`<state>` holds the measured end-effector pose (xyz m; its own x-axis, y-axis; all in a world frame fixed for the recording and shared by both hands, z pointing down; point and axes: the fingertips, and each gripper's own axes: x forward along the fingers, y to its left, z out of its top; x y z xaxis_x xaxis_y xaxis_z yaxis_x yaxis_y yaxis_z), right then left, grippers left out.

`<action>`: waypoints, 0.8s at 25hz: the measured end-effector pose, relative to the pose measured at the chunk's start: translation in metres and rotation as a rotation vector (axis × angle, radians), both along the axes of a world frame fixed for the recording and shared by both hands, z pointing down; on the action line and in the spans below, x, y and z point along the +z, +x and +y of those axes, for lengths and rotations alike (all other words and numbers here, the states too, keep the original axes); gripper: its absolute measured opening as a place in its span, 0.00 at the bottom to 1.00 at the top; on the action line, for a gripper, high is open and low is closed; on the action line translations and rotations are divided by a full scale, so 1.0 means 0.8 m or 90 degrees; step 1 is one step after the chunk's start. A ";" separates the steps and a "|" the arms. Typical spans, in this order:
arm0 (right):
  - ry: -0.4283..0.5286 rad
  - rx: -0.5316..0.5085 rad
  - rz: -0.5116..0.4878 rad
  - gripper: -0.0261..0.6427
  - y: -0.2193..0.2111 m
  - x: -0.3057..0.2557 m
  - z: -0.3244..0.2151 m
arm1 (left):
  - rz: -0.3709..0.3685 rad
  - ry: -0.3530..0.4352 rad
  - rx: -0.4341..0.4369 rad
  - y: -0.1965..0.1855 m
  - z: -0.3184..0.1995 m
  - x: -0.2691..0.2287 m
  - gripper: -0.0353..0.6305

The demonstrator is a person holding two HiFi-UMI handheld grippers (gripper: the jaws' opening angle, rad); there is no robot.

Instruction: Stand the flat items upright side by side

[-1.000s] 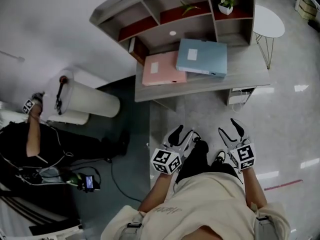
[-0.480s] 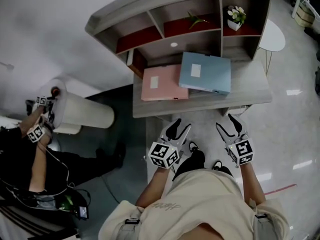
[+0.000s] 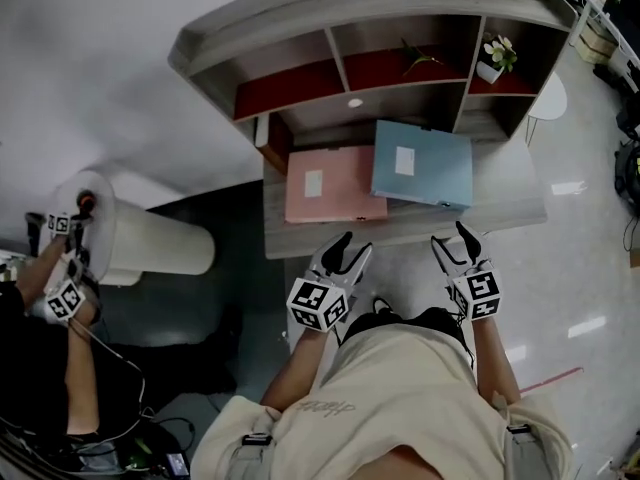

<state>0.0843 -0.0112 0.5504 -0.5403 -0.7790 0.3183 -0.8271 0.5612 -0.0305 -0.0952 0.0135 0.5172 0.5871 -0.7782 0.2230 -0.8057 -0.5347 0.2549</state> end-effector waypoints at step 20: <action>-0.059 -0.127 0.295 0.46 -0.044 0.131 -0.130 | -0.013 -0.044 -0.054 -0.025 -0.098 0.001 0.38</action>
